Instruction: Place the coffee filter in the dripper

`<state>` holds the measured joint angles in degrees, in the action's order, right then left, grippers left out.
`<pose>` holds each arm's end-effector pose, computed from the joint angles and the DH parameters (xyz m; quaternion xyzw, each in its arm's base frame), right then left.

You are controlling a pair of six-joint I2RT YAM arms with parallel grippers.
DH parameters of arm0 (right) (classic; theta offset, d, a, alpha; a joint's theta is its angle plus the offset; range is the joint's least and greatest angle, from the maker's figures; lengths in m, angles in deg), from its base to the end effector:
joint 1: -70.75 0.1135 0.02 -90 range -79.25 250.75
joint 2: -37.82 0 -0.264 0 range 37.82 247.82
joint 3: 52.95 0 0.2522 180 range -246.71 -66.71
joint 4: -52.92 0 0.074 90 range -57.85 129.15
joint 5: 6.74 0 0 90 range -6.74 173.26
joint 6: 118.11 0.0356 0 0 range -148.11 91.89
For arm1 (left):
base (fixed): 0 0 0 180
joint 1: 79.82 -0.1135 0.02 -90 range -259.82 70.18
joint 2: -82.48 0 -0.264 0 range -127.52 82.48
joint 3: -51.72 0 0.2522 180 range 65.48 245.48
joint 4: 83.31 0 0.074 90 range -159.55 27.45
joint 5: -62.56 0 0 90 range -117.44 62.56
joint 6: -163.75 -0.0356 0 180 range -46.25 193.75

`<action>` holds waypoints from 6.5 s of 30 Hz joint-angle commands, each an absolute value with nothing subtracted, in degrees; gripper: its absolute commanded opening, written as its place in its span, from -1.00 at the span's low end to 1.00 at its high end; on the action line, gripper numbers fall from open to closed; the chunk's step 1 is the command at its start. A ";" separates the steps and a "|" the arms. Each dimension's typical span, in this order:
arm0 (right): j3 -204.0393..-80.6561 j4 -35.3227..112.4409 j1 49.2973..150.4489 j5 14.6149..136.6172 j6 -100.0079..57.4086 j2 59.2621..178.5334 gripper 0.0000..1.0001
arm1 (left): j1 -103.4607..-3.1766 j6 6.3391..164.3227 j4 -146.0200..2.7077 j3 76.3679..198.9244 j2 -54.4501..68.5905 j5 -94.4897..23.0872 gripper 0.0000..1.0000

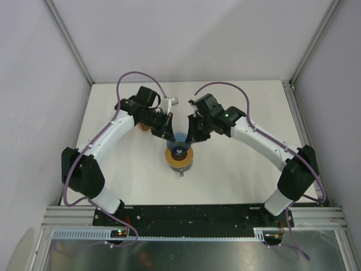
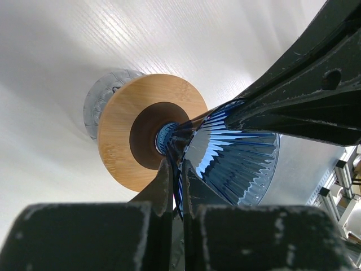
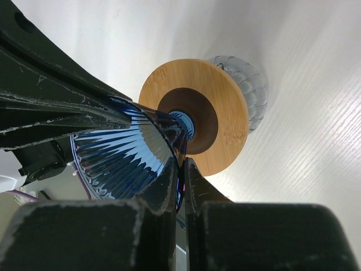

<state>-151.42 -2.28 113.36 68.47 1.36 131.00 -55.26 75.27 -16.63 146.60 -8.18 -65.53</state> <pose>0.2556 0.2474 0.3174 -0.1504 0.9204 0.2978 0.2037 0.2835 -0.1537 0.3056 0.2595 0.8841 -0.3595 0.1477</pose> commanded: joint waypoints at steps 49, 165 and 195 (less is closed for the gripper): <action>-151.48 0.83 114.36 67.08 -2.80 135.25 -1.00 | -54.73 73.97 -18.22 139.76 -8.47 -75.05 -1.00; -147.85 14.82 113.51 70.52 -4.57 125.48 0.57 | -62.20 67.61 -19.10 161.56 -7.64 -65.17 0.16; -136.63 12.18 103.92 101.34 -12.09 110.08 0.94 | -64.20 76.27 -69.90 122.87 -2.66 -7.02 -0.29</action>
